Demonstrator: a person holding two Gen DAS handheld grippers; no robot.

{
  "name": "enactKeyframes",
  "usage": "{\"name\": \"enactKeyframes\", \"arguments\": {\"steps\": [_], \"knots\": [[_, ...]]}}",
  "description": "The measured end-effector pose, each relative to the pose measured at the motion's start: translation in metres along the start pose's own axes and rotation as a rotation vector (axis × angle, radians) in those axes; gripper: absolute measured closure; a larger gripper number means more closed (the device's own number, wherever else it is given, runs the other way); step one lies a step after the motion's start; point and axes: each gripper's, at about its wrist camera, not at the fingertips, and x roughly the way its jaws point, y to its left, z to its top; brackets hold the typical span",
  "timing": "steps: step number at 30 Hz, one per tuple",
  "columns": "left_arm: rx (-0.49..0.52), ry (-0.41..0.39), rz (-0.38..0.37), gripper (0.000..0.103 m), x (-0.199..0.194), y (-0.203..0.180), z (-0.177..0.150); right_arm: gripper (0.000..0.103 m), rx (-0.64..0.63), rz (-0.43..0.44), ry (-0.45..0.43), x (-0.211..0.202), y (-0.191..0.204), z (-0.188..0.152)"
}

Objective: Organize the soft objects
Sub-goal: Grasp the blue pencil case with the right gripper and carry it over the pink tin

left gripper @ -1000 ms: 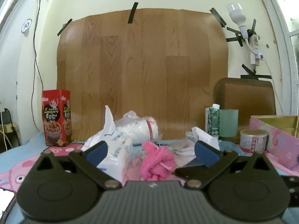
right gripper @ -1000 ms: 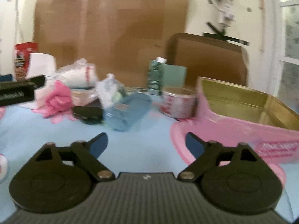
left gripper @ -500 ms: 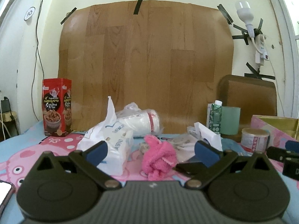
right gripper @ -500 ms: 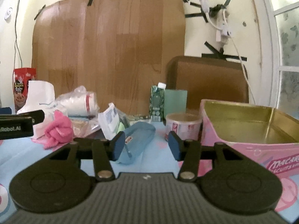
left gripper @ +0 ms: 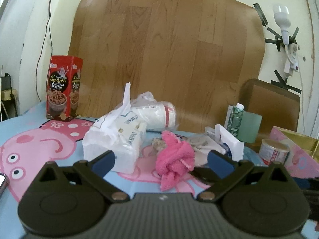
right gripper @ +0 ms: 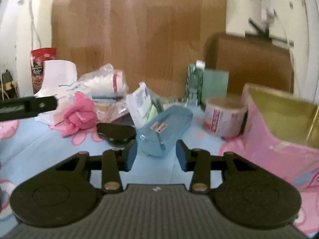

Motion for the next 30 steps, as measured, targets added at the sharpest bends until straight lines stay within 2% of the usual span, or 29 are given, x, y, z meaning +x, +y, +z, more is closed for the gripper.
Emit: {"name": "enactKeyframes", "arguments": {"steps": [2,5,8,10,12,16,19,21,23,26,29,30], "knots": [[0.011,-0.009,0.003,0.0,-0.001,-0.002,0.0,0.052,0.047,0.018,0.028,0.01,-0.006,0.005],[0.036,-0.022,0.008,0.0,-0.003,-0.007,0.0,0.026,0.082,0.025,0.041,0.026,-0.009,0.014],[0.048,-0.029,0.013,0.0,-0.004,-0.01,0.0,0.021,0.155,0.07,0.063,0.041,-0.013,0.023],[0.052,-0.031,0.015,0.0,-0.004,-0.011,0.0,0.022,0.196,0.079,0.093,0.052,-0.015,0.026],[0.053,-0.034,0.016,0.0,-0.004,-0.01,0.0,0.041,0.207,0.053,0.151,0.063,-0.016,0.024],[0.053,-0.033,0.012,0.0,-0.004,-0.01,0.0,0.045,0.258,0.095,0.169,0.042,-0.027,0.012],[0.055,-0.029,-0.004,0.0,-0.004,-0.009,-0.001,0.045,0.222,0.12,0.168,0.0,-0.03,-0.005],[0.054,-0.011,-0.044,0.0,-0.002,-0.008,0.0,0.045,0.211,0.149,0.163,-0.029,-0.033,-0.016],[0.054,0.038,-0.112,0.0,0.003,-0.008,0.001,0.045,0.211,0.167,0.155,-0.062,-0.034,-0.032],[0.056,0.143,-0.183,0.001,0.012,-0.016,0.002,0.045,0.217,0.157,0.139,-0.09,-0.032,-0.048],[-0.062,0.253,-0.312,0.001,0.006,-0.025,-0.001,0.045,0.216,0.143,0.1,-0.102,-0.03,-0.058],[-0.07,0.305,-0.343,0.001,0.006,-0.029,-0.003,0.045,0.218,0.142,0.093,-0.102,-0.03,-0.058]]}}
